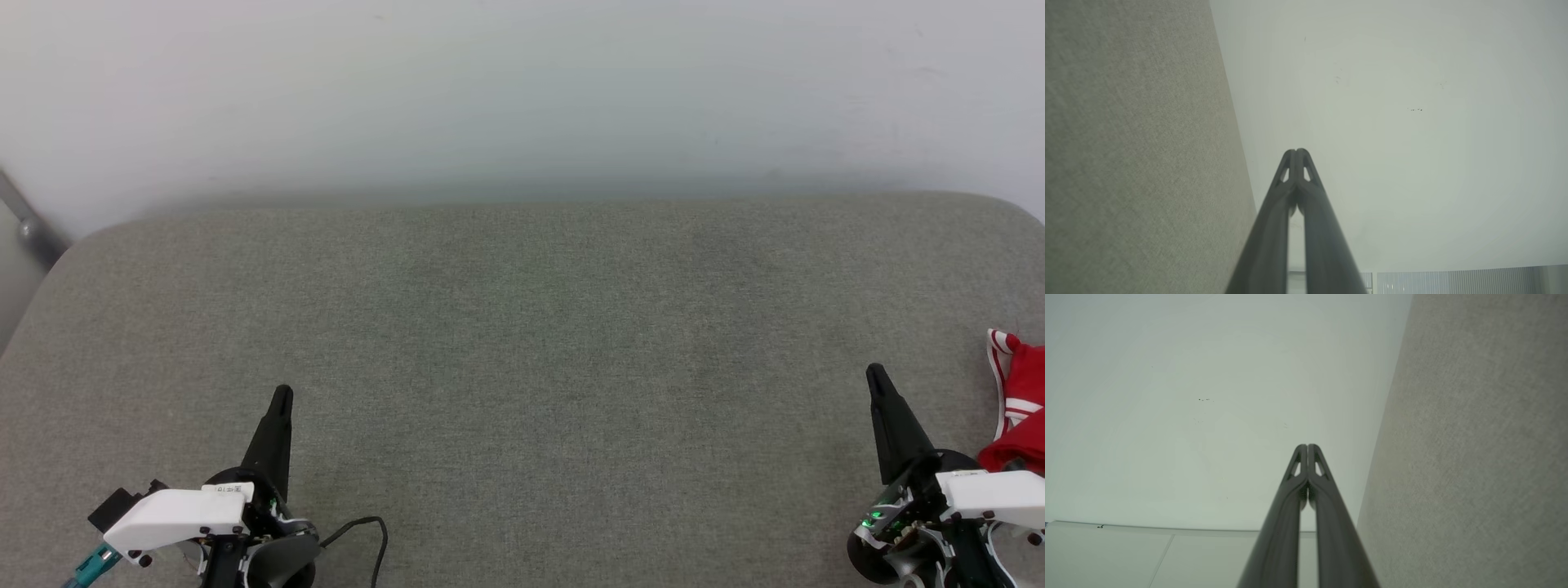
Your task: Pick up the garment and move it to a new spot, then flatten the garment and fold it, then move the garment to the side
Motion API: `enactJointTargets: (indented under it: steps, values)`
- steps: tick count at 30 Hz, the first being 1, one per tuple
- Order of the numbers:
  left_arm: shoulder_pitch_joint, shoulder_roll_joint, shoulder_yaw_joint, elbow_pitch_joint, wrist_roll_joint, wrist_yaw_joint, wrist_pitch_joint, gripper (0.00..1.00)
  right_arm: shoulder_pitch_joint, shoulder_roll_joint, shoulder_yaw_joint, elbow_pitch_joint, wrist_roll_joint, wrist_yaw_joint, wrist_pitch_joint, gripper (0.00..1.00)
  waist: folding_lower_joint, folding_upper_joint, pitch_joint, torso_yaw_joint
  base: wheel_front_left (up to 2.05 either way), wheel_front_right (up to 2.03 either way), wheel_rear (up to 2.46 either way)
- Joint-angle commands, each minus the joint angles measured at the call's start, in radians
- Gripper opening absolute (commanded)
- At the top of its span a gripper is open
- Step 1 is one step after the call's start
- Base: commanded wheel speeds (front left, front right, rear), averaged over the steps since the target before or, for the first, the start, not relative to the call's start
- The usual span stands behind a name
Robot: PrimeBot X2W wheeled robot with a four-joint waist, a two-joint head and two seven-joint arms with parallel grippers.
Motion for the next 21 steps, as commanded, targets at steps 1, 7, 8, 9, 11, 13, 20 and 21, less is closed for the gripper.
enactJointTargets:
  steps: [1,7,8,9,11,13,20,21]
  values:
    - [-0.007,-0.001,0.002,0.000,0.001,-0.002,0.002,0.00,-0.011,0.004,0.001,0.001,0.004,0.000,0.000,0.00,0.0000,0.0000,0.000,0.000,0.00,0.00,0.00]
    - [-0.007,-0.001,0.002,0.000,0.001,-0.002,0.002,0.00,-0.011,0.004,0.001,0.001,0.004,0.000,0.000,0.00,0.0000,0.0000,0.000,0.000,0.00,0.00,0.00]
    - [-0.007,-0.001,0.002,0.000,0.001,-0.002,0.002,0.00,-0.011,0.004,0.001,0.001,0.004,0.000,0.000,0.00,0.0000,0.0000,0.000,0.000,0.00,0.00,0.00]
    - [-0.007,-0.001,0.002,0.000,0.001,-0.002,0.002,0.00,-0.011,0.004,0.001,0.001,0.004,0.000,0.000,0.00,0.0000,0.0000,0.000,0.000,0.00,0.00,0.00]
    - [-0.007,-0.001,0.002,0.000,0.001,-0.002,0.002,0.00,-0.011,0.004,0.001,0.001,0.004,0.000,0.000,0.00,0.0000,0.0000,0.000,0.000,0.00,0.00,0.00]
    - [-0.007,-0.001,0.002,0.000,0.001,-0.002,0.002,0.00,-0.011,0.004,0.001,0.001,0.004,0.000,0.000,0.00,0.0000,0.0000,0.000,0.000,0.00,0.00,0.00]
    - [-0.007,-0.001,0.002,0.000,0.001,-0.002,0.002,0.00,-0.011,0.004,0.001,0.001,0.004,0.000,0.000,0.00,0.0000,0.0000,0.000,0.000,0.00,0.00,0.00]
    - [-0.007,-0.001,0.002,0.000,0.001,-0.002,0.002,0.00,-0.011,0.004,0.001,0.001,0.004,0.000,0.000,0.00,0.0000,0.0000,0.000,0.000,0.00,0.00,0.00]
